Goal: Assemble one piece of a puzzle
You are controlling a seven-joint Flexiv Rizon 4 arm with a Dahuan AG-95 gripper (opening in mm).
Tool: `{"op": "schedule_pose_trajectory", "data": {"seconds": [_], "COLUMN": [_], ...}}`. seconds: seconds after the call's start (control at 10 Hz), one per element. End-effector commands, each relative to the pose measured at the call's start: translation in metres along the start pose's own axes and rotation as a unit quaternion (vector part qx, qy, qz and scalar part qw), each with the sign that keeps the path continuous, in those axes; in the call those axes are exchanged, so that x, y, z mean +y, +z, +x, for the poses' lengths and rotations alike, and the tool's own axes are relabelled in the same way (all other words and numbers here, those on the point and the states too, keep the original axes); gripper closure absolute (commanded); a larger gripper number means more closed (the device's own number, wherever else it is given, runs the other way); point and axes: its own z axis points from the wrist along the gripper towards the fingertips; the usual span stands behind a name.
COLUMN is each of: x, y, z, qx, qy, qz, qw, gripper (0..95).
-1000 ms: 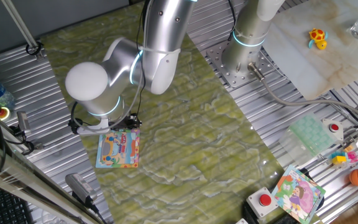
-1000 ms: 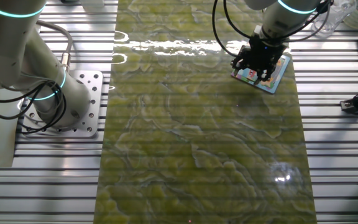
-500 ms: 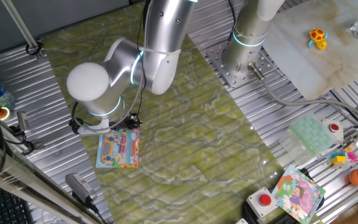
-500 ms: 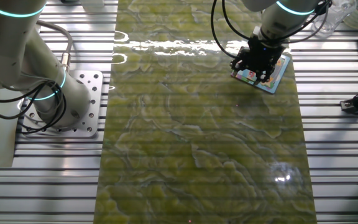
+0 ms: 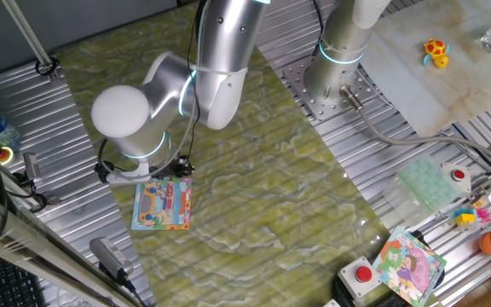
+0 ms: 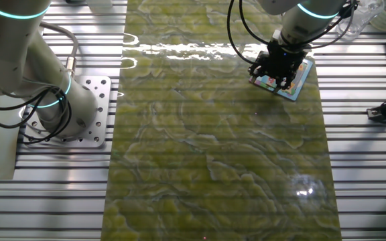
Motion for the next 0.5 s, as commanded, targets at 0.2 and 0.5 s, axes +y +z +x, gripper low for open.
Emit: {"op": "schedule_pose_trajectory", "data": {"seconds": [0.2, 0.5], "x": [0.0000, 0.0000], "y": [0.0002, 0.0003], "z": [0.0001, 0.0000], "qx": [-0.002, -0.004], "qy": [0.000, 0.000], "qz": [0.000, -0.001], "qw": [1.0000, 1.0000], "gripper": [38.0, 38.0]}}
